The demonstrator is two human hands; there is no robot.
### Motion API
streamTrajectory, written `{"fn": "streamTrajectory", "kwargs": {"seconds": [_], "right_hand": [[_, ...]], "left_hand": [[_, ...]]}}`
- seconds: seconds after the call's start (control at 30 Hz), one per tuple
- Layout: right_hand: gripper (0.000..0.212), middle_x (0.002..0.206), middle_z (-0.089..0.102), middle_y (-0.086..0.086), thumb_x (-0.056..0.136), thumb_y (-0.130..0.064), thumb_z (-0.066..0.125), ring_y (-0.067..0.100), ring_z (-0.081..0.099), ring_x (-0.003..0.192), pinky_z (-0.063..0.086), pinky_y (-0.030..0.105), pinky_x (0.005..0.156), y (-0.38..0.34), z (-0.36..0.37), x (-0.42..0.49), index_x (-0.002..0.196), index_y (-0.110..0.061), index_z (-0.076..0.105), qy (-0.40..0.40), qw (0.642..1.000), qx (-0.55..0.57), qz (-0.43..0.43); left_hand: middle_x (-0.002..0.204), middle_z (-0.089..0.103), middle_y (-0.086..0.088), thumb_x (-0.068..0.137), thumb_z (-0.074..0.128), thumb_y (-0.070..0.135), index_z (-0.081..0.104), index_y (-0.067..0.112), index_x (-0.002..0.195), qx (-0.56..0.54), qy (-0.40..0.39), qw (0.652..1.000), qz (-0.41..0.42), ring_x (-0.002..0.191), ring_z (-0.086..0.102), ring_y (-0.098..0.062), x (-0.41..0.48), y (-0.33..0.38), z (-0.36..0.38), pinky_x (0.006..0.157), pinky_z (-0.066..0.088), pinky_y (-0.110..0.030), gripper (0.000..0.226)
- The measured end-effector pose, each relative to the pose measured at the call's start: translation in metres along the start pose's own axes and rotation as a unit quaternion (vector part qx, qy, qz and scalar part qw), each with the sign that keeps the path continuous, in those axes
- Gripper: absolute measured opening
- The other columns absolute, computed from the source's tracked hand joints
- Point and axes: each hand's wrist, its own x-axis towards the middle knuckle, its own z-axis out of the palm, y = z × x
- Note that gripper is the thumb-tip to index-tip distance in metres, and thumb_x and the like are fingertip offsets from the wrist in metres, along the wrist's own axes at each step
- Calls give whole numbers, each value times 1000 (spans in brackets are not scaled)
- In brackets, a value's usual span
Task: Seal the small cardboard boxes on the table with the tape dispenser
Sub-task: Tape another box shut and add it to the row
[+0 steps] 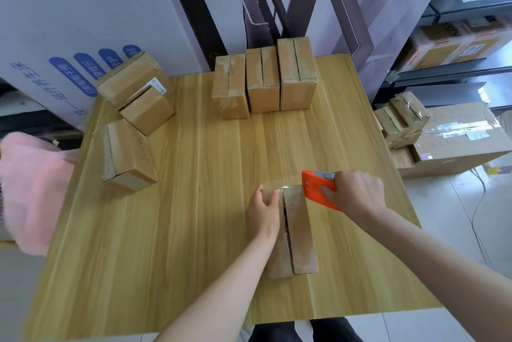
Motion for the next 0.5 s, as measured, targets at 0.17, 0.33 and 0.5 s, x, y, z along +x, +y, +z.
{"fn": "streamTrajectory", "kwargs": {"seconds": [0.17, 0.33, 0.5], "right_hand": [[38, 55, 39, -6, 91, -45, 48, 21, 51, 61, 34, 26, 55, -19, -11, 9, 63, -20, 40, 0, 999, -16, -28], [25, 74, 65, -6, 94, -44, 44, 18, 64, 73, 40, 26, 58, -31, -3, 16, 97, -32, 65, 11, 997, -31, -70], [29, 72, 62, -5, 93, -43, 43, 20, 61, 70, 37, 25, 58, -31, 22, 20, 99, -29, 67, -54, 998, 8, -2]], "left_hand": [[138, 53, 2, 95, 47, 41, 45, 21, 139, -22, 30, 999, -16, 127, 47, -17, 0, -6, 1, 102, 37, -29, 48], [128, 59, 1, 95, 48, 40, 50, 21, 133, -10, 45, 999, -11, 119, 53, -18, 0, -6, 3, 98, 41, -32, 43], [119, 62, 2, 93, 50, 37, 55, 22, 124, -6, 64, 998, -17, 111, 57, -19, 2, -4, 5, 94, 45, -32, 35]]}}
